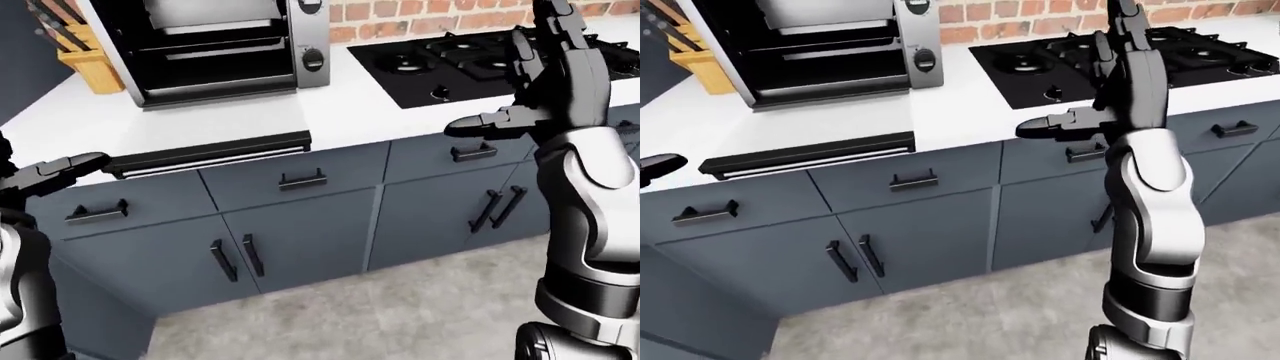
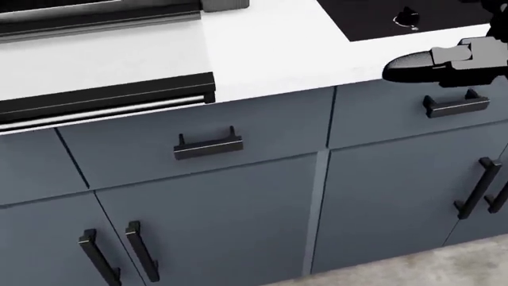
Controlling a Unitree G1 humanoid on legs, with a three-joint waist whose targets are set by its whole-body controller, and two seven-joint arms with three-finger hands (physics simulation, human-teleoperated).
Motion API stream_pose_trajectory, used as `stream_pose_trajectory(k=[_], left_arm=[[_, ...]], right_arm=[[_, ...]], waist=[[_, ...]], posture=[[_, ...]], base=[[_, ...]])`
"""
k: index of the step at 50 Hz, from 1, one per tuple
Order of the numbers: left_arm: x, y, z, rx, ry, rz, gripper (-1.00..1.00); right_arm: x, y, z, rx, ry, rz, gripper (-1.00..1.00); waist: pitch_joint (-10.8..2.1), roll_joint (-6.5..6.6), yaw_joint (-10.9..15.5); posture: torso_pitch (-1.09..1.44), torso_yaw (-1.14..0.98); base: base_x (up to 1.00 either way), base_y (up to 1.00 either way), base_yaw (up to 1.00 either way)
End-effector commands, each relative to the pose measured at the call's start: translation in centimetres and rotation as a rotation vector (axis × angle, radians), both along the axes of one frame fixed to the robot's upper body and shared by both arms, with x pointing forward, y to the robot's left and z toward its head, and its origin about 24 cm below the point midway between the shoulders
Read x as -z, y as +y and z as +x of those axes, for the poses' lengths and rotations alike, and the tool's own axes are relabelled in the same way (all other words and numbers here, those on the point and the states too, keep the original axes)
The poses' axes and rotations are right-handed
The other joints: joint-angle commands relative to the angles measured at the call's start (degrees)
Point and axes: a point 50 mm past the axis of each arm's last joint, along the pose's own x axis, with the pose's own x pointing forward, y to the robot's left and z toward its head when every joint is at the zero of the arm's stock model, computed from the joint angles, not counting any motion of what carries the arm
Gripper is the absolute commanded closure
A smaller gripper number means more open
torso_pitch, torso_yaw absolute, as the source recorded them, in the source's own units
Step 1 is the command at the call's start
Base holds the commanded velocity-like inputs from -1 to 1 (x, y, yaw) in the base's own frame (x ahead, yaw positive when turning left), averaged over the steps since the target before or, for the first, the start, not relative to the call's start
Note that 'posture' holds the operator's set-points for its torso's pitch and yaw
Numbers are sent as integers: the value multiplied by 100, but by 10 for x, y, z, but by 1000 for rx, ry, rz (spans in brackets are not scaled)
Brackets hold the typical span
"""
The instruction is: Close the toaster oven door.
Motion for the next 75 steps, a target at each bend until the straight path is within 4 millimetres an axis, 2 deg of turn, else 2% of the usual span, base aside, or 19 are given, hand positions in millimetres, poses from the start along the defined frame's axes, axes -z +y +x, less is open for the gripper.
stream_pose_trajectory(k=[1,3,5,12,15,16,18,23,28,30,38,41,50,52,54,55,57,67,75], left_arm=[[-19,1,-5,-11,-74,42,-100],[-20,1,-5,-10,-74,40,-100],[-21,1,-5,-12,-75,39,-100],[-21,1,-5,-12,-76,37,-100],[-21,1,-6,-12,-77,37,-100],[-21,1,-6,-12,-77,37,-100],[-21,1,-6,-12,-77,37,-100],[-21,2,-6,-14,-77,38,-100],[-22,2,-6,-14,-79,38,-100],[-22,2,-6,-14,-79,38,-100],[-22,2,-6,-13,-80,37,-100],[-23,2,-7,-13,-82,38,-100],[-24,2,-7,-12,-81,40,-100],[-24,1,-7,-12,-81,41,-100],[-24,1,-7,-11,-81,40,-100],[-24,1,-7,-11,-81,40,-100],[-23,2,-7,-12,-80,41,-100],[-23,1,-8,-11,-81,42,-100],[-24,2,-9,-12,-83,42,-100]], right_arm=[[-15,4,-5,-14,-72,-10,-100],[-17,4,-5,-14,-71,-4,-100],[-18,4,-5,-14,-71,-2,-100],[-20,3,-6,-14,-73,7,-100],[-21,3,-6,-15,-73,9,-100],[-21,3,-6,-15,-73,9,-100],[-21,3,-6,-15,-74,8,-100],[-21,3,-6,-11,-74,4,-100],[-22,3,-6,-13,-76,3,-100],[-22,3,-6,-12,-76,3,-100],[-23,3,-6,-12,-77,1,-100],[-23,4,-6,-13,-78,0,-100],[-24,3,-6,-11,-78,-3,-100],[-24,2,-7,-10,-79,-4,-100],[-24,2,-7,-10,-79,-5,-100],[-24,2,-6,-9,-78,-4,-100],[-23,2,-6,-9,-78,-5,-100],[-22,3,-7,-9,-81,-14,-100],[-22,2,-7,-8,-85,-22,-100]], waist=[[-126,69,10],[-253,275,-31],[-103,226,36],[-125,-211,118],[-217,-614,145],[-180,-356,92],[-215,-492,76],[-167,-295,60],[-313,333,-15],[-153,241,48],[-145,-248,85],[-195,-604,108],[-147,-252,65],[-130,-44,37],[-240,401,26],[-189,170,69],[-137,195,77],[-156,-553,110],[-104,-209,64]], posture=[[0,0],[0,0],[0,0],[0,0],[0,0],[0,0],[0,0],[0,0],[0,0],[0,0],[0,0],[0,0],[0,0],[0,0],[0,0],[0,0],[0,0],[0,0],[0,0]], base=[[23,18,0],[21,20,0],[18,23,0],[12,23,0],[7,23,0],[6,23,0],[7,23,0],[7,22,0],[7,22,0],[7,23,0],[6,22,0],[7,22,0],[7,23,0],[6,23,0],[7,22,0],[8,23,0],[7,22,0],[6,22,0],[14,9,0]])
